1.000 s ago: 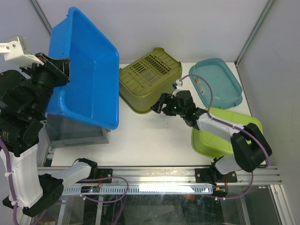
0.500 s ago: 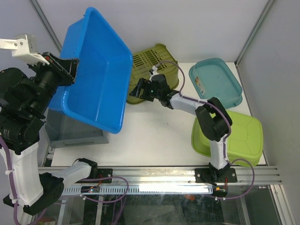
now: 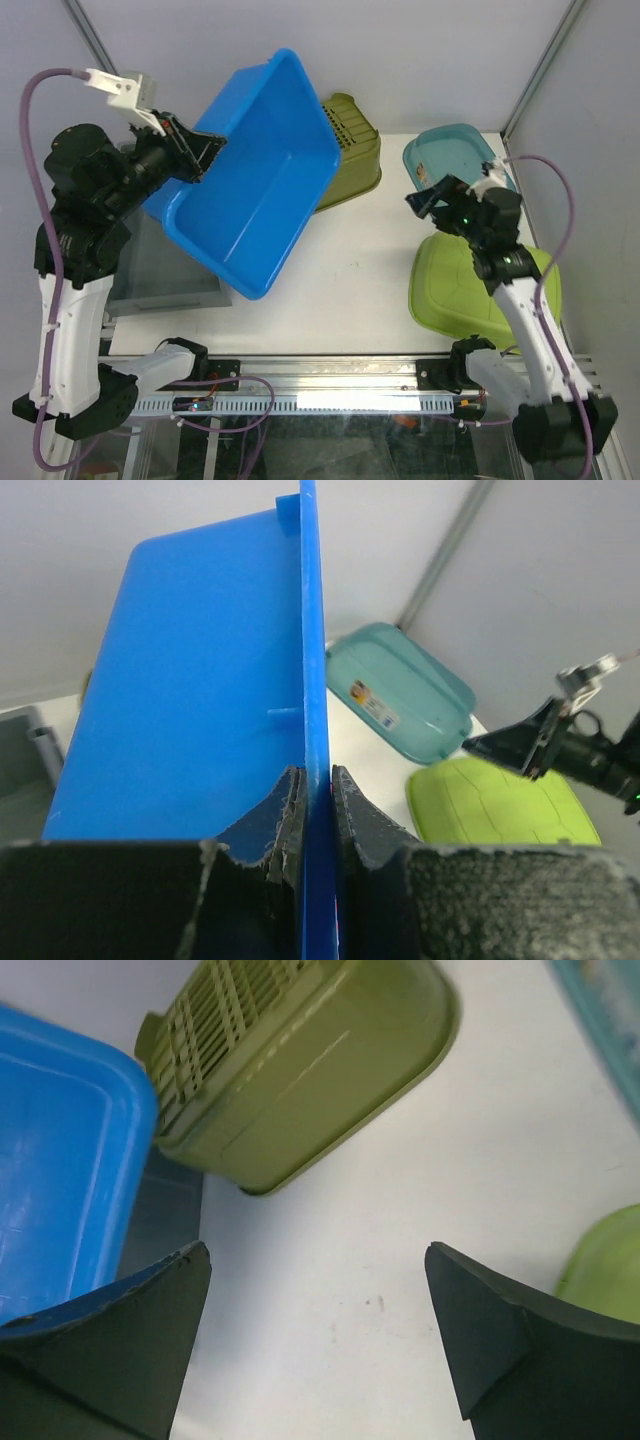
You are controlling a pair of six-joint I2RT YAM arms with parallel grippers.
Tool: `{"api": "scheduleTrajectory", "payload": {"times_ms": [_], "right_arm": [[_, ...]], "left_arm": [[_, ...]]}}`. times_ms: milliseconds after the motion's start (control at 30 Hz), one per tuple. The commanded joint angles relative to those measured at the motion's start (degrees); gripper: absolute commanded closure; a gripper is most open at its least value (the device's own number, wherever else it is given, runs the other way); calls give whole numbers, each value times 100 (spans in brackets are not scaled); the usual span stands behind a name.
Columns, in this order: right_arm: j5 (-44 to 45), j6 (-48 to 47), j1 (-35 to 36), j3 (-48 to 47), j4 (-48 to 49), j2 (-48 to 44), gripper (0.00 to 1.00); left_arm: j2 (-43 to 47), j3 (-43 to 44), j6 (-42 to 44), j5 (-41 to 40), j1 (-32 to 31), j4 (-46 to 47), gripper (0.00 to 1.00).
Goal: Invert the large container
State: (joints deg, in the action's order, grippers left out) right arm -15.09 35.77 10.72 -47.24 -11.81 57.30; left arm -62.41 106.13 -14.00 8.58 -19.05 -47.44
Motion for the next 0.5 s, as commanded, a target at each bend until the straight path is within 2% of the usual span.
{"api": "scheduleTrajectory", "payload": {"times_ms": [0, 133, 267, 467], "right_arm": [[406, -857, -526, -16, -1551, -1186, 7], [641, -1086, -644, -458, -2331, -1631, 7], [592, -1105, -643, -954, -2555, -1813, 7], [-58, -645, -643, -1567, -2547, -1745, 7]], "left_arm": [[32, -250, 51, 1467, 14, 2133, 100], [-32, -736, 77, 1985, 9, 2634, 100], [-2, -1589, 206, 2416, -227, 3442, 100], [-144, -2468, 1555, 865, -1840, 3990, 100]]}}
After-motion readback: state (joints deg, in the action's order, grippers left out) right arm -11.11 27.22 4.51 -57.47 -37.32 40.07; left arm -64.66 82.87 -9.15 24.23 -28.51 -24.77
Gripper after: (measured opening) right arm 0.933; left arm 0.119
